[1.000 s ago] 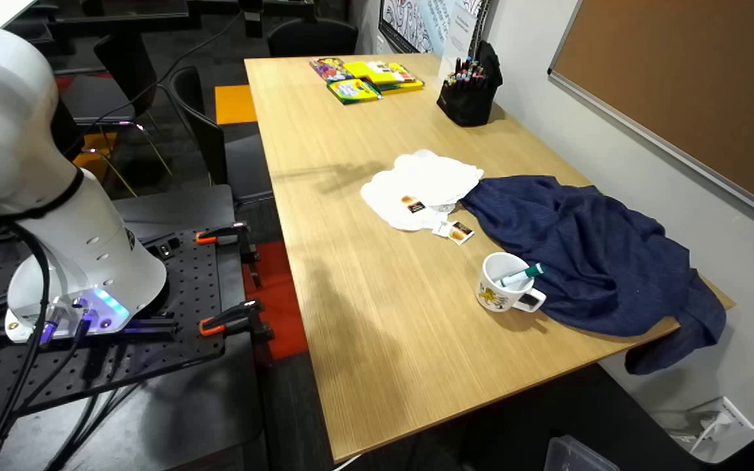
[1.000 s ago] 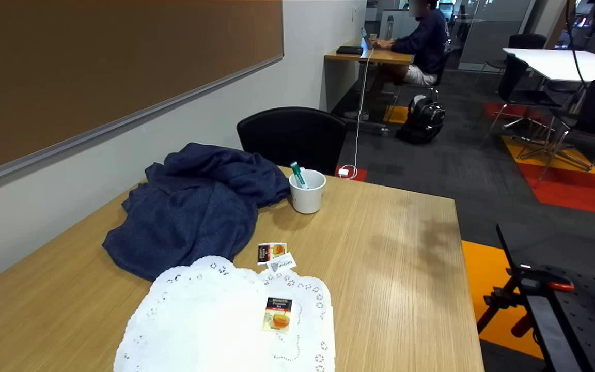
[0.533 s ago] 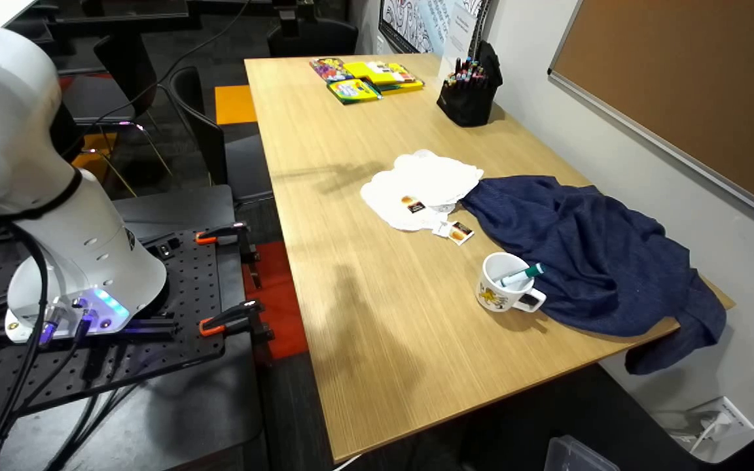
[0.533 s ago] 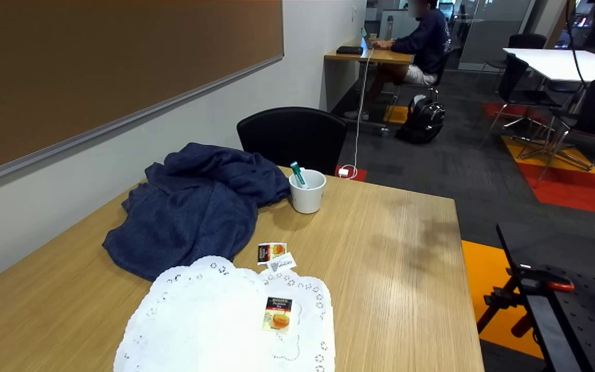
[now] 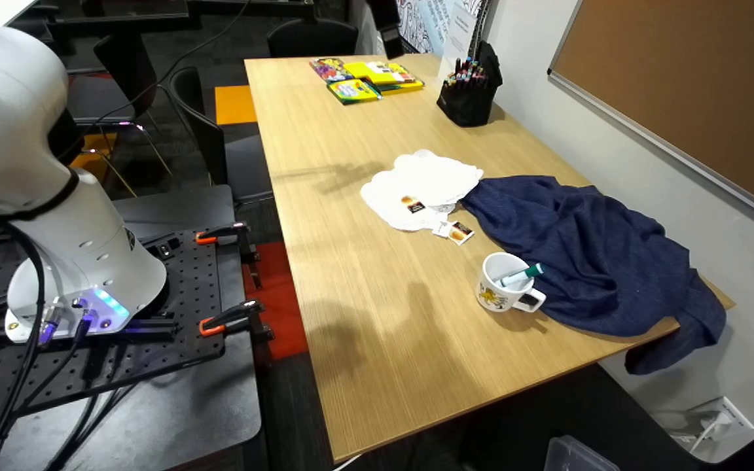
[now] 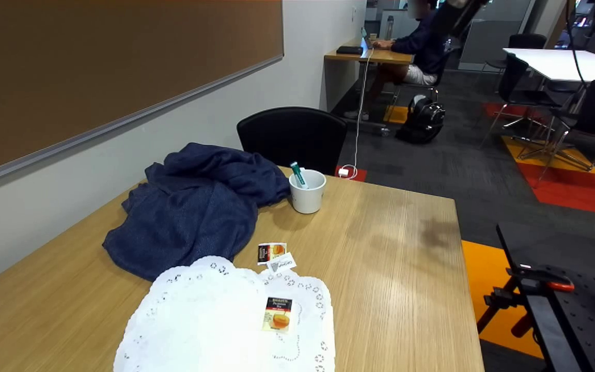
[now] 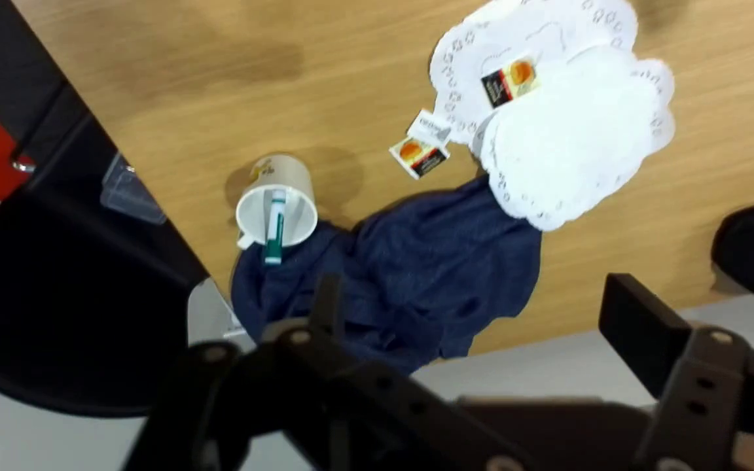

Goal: Remove the marker from the mug cup

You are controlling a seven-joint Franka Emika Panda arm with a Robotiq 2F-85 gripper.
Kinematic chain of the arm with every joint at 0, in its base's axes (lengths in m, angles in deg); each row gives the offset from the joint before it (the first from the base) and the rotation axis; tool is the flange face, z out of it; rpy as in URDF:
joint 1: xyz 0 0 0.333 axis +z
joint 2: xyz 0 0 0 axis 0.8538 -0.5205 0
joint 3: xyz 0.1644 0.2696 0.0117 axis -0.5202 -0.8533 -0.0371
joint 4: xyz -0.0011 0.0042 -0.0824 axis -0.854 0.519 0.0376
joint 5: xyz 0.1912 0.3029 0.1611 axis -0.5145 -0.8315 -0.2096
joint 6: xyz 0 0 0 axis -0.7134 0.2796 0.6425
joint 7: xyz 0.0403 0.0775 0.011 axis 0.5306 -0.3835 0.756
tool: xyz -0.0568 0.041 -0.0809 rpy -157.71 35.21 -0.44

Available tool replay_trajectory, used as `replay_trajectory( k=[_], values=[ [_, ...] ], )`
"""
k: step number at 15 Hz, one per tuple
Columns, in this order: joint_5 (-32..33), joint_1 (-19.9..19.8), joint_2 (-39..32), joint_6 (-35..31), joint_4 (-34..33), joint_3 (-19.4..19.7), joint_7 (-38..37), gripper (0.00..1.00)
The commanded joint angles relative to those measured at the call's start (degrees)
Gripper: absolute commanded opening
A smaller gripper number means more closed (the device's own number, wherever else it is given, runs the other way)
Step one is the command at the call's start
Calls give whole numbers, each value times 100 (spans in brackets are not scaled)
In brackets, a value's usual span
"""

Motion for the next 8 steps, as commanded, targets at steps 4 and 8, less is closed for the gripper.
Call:
replay_trajectory(
  k=[4, 8],
  values=[
    [804, -545, -1232, -2163, -43, -48, -283, 100],
    [1308, -934, -1923, -3072, 2, -77, -646, 100]
  ],
)
